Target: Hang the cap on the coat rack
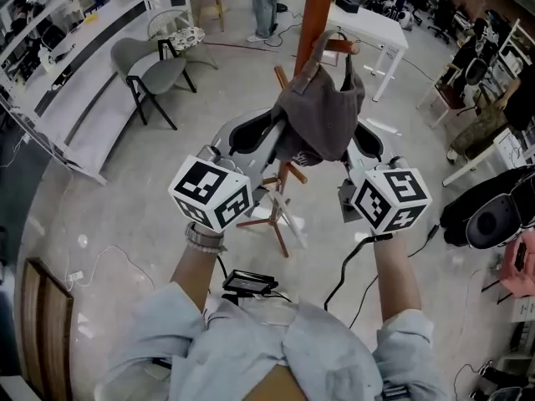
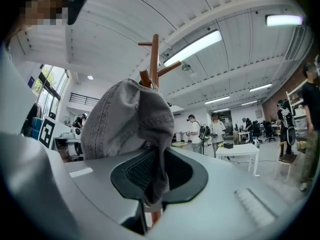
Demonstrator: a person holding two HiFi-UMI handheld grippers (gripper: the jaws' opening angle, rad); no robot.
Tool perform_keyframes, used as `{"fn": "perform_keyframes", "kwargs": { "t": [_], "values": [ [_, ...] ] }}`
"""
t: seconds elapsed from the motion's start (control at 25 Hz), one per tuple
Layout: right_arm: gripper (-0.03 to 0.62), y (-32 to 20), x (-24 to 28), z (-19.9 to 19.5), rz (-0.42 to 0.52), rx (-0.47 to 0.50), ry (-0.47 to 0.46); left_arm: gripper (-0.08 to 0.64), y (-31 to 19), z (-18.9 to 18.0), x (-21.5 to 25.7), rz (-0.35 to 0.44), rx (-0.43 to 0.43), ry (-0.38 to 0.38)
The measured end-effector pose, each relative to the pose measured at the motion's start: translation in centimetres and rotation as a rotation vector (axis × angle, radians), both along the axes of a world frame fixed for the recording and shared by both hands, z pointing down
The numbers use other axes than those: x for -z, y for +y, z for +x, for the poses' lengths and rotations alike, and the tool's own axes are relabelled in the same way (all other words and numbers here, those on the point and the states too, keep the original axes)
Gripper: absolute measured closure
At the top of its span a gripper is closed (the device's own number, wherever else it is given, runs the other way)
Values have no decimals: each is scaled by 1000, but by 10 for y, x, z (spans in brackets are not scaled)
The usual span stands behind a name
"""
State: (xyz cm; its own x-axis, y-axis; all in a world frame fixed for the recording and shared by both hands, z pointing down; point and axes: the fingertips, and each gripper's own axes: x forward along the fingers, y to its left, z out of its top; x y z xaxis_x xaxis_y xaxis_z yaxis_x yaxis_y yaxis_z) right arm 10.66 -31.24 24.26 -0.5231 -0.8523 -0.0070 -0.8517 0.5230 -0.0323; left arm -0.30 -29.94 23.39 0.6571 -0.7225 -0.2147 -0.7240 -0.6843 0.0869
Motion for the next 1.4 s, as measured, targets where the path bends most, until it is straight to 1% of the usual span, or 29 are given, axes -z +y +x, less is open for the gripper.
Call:
{"fn": "perform_keyframes", "kwargs": {
  "t": [0.32, 0.6, 0.8, 1.04, 1.28, 1.4],
  "values": [
    [546, -14, -19, -4, -38, 5, 21, 508, -14, -3, -15, -26, 32, -27],
    [546, -23, -29, -2, -15, 1, 28, 508, -24, -1, -26, -48, 29, -31],
    [546, -24, -28, -2, 20, 27, -15, 508, -23, -2, -24, -27, 34, -34],
    [546, -23, -25, -1, 24, 44, -61, 508, -20, 1, -21, 11, 11, -43],
    [538, -23, -28, 2, 27, 33, -72, 506, -22, 0, -24, 18, 6, -39],
    [526, -24, -25, 4, 28, 19, -86, 505, -22, -2, -22, 12, 6, -24]
  ]
}}
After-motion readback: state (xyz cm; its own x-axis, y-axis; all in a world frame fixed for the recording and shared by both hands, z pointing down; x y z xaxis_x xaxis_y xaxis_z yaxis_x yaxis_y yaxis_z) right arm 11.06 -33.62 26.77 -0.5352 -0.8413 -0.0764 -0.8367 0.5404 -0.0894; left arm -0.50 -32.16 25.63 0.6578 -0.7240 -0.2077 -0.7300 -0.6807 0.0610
